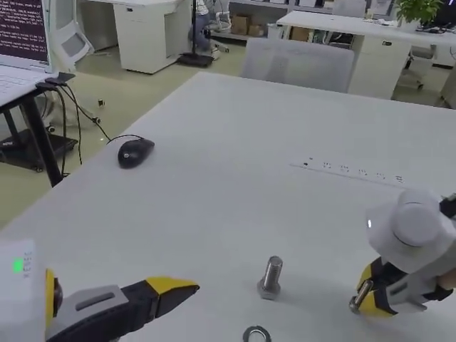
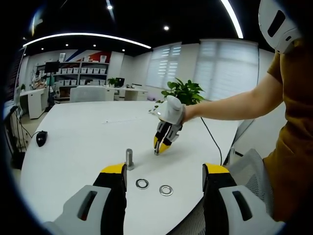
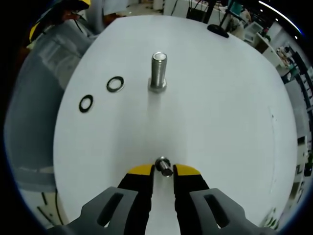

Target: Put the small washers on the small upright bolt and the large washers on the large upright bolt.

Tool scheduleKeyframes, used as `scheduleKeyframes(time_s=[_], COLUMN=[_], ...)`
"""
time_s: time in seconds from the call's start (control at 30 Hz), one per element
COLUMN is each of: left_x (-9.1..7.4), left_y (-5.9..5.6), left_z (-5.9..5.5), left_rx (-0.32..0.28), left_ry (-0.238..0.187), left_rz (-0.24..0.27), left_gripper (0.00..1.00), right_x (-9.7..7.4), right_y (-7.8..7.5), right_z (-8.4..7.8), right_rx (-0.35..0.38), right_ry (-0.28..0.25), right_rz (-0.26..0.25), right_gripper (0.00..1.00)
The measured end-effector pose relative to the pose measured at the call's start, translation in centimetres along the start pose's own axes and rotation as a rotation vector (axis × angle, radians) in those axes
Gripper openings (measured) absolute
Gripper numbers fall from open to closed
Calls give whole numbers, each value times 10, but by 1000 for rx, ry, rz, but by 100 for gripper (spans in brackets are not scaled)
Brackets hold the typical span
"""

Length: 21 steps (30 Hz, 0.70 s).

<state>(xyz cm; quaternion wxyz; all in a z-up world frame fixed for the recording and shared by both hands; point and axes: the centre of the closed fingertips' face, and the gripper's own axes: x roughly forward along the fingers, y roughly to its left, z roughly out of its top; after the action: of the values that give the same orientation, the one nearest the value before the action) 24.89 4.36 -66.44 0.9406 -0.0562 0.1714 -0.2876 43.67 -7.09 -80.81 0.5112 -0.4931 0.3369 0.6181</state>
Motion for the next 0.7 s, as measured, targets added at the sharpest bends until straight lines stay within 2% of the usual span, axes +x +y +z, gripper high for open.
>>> scheduleKeyframes(time_s=[0.1,0.3,0.37,0.53,0.7], left_x=[0,-3,-4,-9,-14], left_y=[0,-1,-2,-5,-8], left_z=[-1,2,1,5,10], left_rx=[7,23,30,50,73], left_ry=[9,2,12,3,2], left_rz=[0,0,-4,-10,-22], left_gripper=[62,62,62,62,62], right_x=[-5,-15,-17,-21,-19], right_y=[0,8,14,30,50], right_z=[-2,-10,-13,-18,-11], right_rx=[14,36,48,73,67], right_ry=[-4,-15,-21,-23,-37], right_rz=[-13,-42,-48,-56,-57], right_gripper=[16,17,17,17,17])
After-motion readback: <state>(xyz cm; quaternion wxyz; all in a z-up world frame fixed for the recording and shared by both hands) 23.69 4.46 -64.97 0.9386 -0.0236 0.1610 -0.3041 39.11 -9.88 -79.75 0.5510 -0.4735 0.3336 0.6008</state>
